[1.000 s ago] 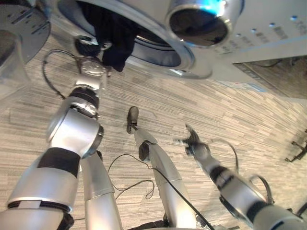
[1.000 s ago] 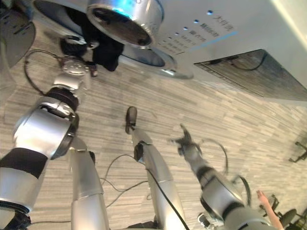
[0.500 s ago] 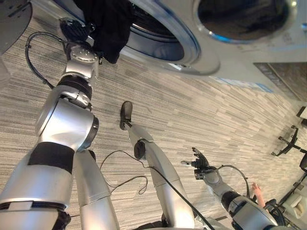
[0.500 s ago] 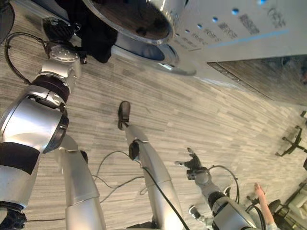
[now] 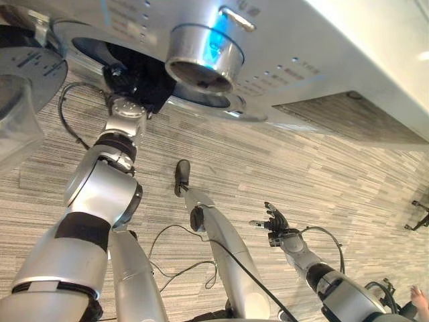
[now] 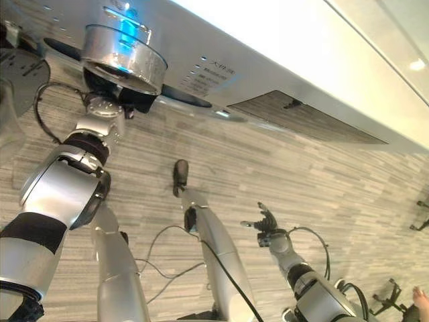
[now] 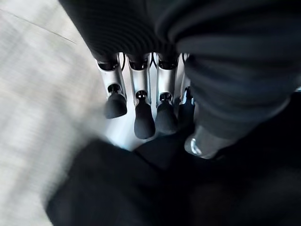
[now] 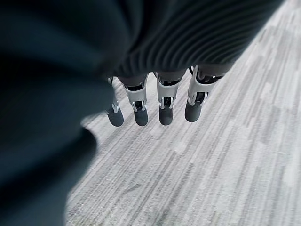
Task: Grab the laundry basket,head to the washer,open it,put in the laundry and shut it.
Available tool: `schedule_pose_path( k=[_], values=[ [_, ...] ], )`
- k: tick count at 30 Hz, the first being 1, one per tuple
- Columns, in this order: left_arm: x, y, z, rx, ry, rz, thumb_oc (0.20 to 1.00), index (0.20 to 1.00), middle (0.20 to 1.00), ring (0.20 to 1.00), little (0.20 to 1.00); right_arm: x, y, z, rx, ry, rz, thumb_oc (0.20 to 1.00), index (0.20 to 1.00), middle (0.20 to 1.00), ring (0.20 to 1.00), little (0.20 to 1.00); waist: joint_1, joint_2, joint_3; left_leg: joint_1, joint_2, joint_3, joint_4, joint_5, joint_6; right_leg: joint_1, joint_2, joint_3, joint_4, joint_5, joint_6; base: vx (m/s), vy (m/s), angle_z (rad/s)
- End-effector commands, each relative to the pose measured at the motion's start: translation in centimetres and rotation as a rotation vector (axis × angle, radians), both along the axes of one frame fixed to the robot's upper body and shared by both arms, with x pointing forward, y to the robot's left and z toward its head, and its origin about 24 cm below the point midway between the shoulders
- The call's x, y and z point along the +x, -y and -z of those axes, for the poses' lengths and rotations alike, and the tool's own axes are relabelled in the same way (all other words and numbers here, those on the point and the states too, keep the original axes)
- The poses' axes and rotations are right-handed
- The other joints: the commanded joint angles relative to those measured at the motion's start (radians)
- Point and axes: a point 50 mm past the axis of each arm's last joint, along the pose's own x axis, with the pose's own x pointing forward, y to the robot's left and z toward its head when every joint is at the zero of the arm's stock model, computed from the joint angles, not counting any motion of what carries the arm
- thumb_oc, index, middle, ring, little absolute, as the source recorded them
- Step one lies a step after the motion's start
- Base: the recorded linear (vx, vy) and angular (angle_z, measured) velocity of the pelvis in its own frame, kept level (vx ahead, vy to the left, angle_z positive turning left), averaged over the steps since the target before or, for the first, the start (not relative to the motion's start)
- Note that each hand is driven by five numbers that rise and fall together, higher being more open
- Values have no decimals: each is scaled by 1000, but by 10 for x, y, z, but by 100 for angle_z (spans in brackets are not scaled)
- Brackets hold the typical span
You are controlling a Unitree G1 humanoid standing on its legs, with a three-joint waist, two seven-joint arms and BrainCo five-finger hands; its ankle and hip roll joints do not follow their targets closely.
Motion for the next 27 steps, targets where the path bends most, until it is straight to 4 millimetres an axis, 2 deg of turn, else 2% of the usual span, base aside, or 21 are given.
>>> schedule_pose_path(
  k=[1,4,7,9,10,12,16,17,19,20,23,24,25,26,27],
  values=[
    [-6,27,-71,-73,232,101,200,200,200,200,200,-23,37,14,-62,-89,83,1000,1000,1000,1000,1000,19,95,41,61,67,-90,-12,64,66,95,-56,15,2,-64,129,-9,39,-6],
    [-6,29,-69,-150,254,135,200,200,200,200,200,-36,47,20,-75,-124,114,1000,1000,1000,1000,1000,28,136,23,130,78,-84,-108,113,58,148,-58,18,-35,-58,134,11,19,-7],
    [-8,33,-73,-209,292,174,200,200,200,200,200,-42,54,23,-80,-141,138,1000,1000,1000,1000,1000,35,161,15,151,71,-84,-135,132,51,181,-62,15,-56,-55,135,0,0,0],
    [-11,47,-79,-304,356,236,200,200,200,200,200,-49,58,26,-75,-153,157,1000,1000,1000,1000,1000,40,185,14,156,55,-92,-138,142,41,210,-69,5,-76,-52,135,0,0,0],
    [-13,61,-78,-222,363,249,1000,1000,1000,1000,1000,-47,56,25,-69,-137,159,1000,1000,1000,1000,1000,47,205,18,153,38,-96,-138,151,34,230,-76,-2,-93,-49,134,-30,29,6],
    [-9,58,-66,-117,306,213,1000,1000,1000,1000,1000,-43,53,22,-74,-121,151,1000,1000,1000,1000,1000,50,217,25,149,27,-96,-138,161,33,241,-83,-1,-105,-41,135,-44,40,9],
    [-4,50,-47,-128,225,201,1000,1000,1000,1000,1000,-44,51,24,-81,-128,149,1000,1000,1000,1000,1000,51,224,30,136,13,-99,-138,163,35,245,-90,1,-123,-28,141,-38,25,0],
    [-2,50,-37,-123,185,208,1000,1000,1000,1000,1000,-45,51,25,-88,-134,145,1000,1000,1000,1000,1000,53,227,32,132,9,-97,-138,166,35,243,-93,2,-125,-23,142,-77,71,2],
    [1,62,3,-298,94,260,1000,1000,1000,1000,1000,-46,53,27,-108,-149,149,1000,1000,1000,1000,1000,58,231,42,107,-10,-99,-138,173,37,233,-101,6,-138,-7,144,-81,73,7],
    [1,65,10,-338,78,275,1000,1000,1000,1000,1000,-47,53,27,-110,-154,150,1000,1000,1000,1000,1000,56,229,43,102,-13,-101,-138,175,36,230,-102,7,-141,-6,145,-53,37,6],
    [0,72,31,-336,23,292,1000,1000,1000,1000,1000,-46,51,27,-116,-153,146,1000,1000,1000,1000,1000,54,221,46,93,-16,-101,-138,180,37,220,-100,11,-137,-4,143,-22,8,6],
    [-2,74,60,-309,-51,279,1000,1000,1000,1000,1000,-43,53,26,-130,-147,144,1000,1000,1000,1000,1000,56,214,48,89,-17,-101,-138,185,38,217,-100,11,-135,-1,142,0,0,0],
    [-4,72,71,-312,-72,269,1000,1000,1000,1000,1000,-41,53,24,-132,-138,145,1000,1000,1000,1000,1000,58,214,49,90,-18,-101,-138,185,40,217,-100,12,-132,-1,141,0,0,0],
    [-4,72,71,-312,-72,269,1000,1000,1000,1000,1000,-41,52,24,-132,-138,145,1000,1000,1000,1000,1000,58,214,49,90,-18,-101,-138,185,40,217,-100,12,-132,-1,141,0,0,0],
    [-7,72,88,-316,-106,263,1000,1000,1000,1000,1000,-37,51,22,-133,-128,143,1000,1000,1000,1000,1000,60,214,50,92,-19,-101,-138,185,42,217,-101,14,-128,-1,140,0,0,0]
  ],
)
